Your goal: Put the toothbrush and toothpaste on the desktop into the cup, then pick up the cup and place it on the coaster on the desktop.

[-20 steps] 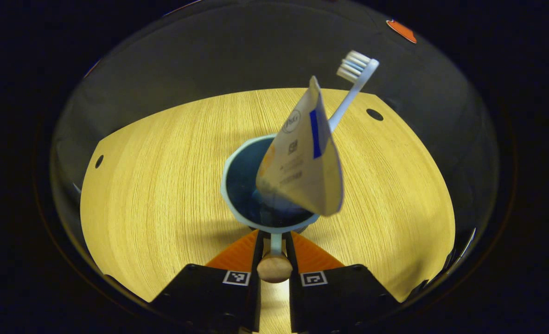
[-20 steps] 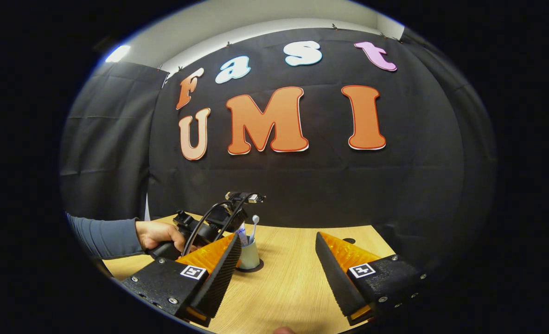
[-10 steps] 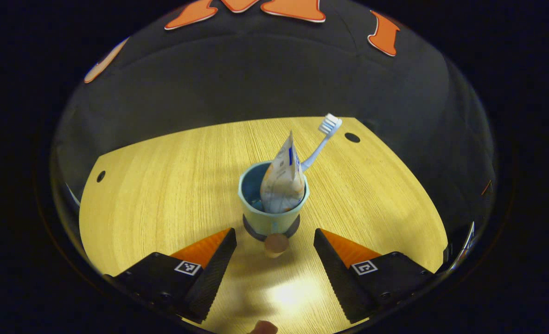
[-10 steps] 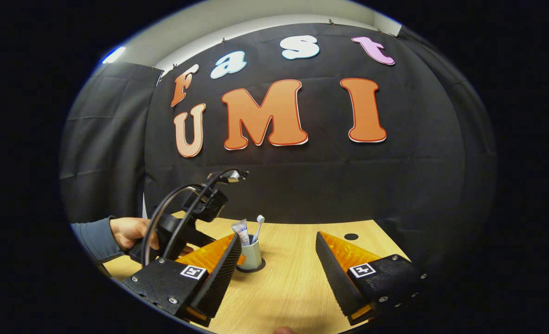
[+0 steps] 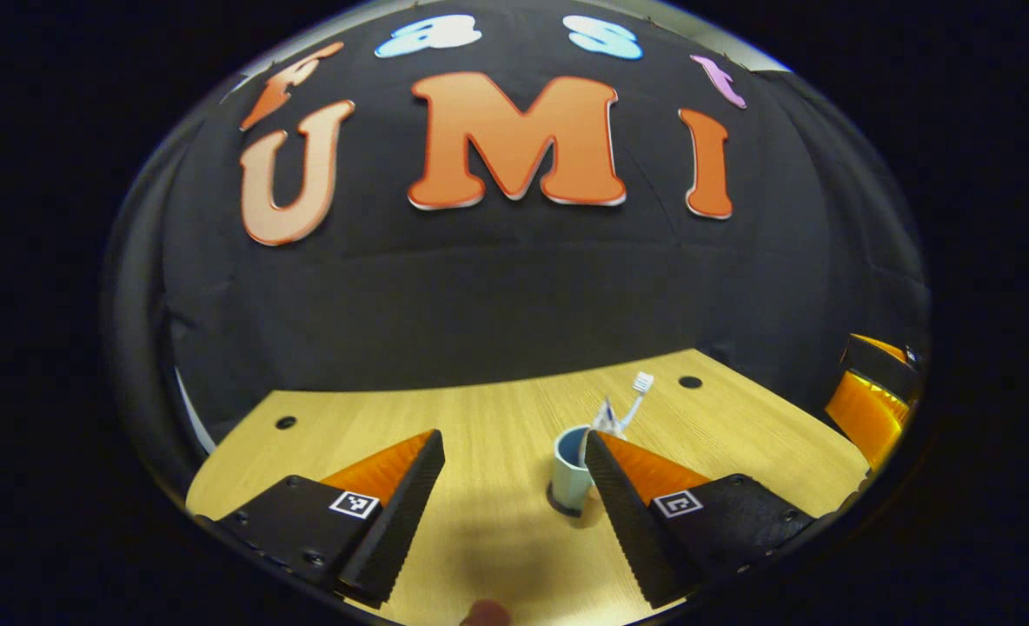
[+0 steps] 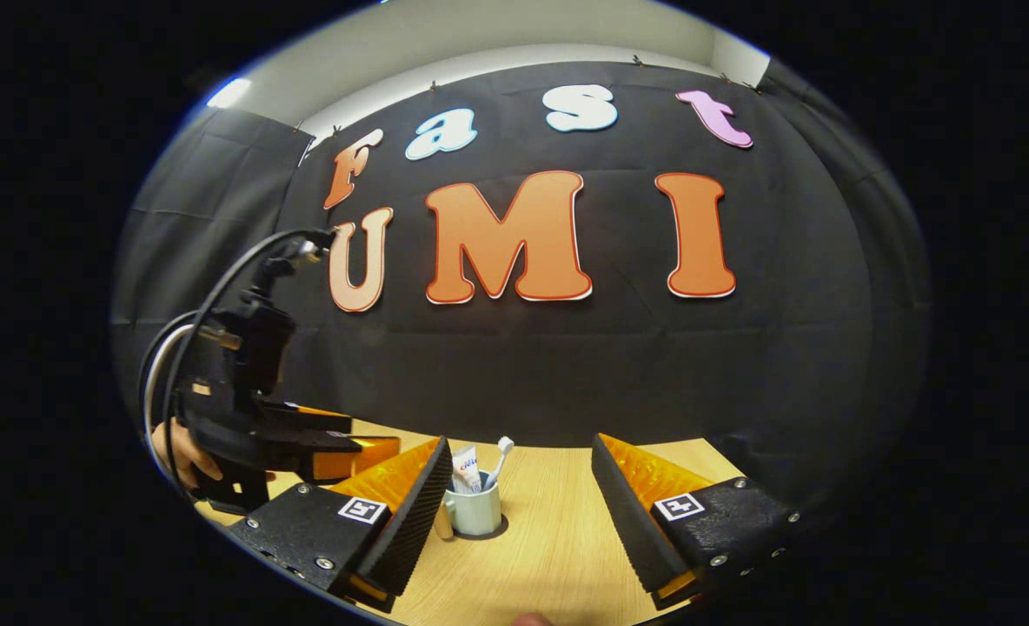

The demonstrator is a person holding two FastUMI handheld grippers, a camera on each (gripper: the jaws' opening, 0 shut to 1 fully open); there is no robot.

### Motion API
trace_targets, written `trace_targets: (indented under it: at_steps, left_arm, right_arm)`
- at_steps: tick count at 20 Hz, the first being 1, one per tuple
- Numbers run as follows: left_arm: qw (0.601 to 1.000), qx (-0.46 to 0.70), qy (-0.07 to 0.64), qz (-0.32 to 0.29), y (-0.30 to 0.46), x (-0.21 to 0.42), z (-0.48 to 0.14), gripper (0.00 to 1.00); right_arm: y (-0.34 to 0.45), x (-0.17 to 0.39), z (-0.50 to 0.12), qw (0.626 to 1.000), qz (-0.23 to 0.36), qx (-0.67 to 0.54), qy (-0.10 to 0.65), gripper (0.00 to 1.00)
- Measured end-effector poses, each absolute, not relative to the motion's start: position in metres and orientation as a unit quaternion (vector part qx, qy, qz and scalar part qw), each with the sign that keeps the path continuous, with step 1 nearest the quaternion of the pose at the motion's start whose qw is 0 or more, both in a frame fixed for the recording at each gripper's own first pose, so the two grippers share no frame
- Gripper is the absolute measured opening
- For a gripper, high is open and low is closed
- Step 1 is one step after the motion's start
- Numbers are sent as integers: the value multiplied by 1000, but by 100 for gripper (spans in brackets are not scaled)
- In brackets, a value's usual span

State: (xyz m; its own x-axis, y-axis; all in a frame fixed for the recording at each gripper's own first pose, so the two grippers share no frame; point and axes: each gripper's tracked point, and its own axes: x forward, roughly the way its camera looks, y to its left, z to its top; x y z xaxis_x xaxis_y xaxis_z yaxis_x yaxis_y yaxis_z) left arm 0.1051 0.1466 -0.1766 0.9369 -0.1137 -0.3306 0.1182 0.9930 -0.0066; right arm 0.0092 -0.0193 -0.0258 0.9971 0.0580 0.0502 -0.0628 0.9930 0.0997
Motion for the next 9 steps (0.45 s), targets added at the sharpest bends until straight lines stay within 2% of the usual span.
trace_targets:
  at_steps: [4,9]
  left_arm:
    - [993,0,111,-25,174,105,-157,98]
    - [999,-18,44,12,226,68,-129,99]
  right_arm:
    - [0,12,-14,998,31,39,-46,96]
    - [14,15,-9,997,26,32,-61,96]
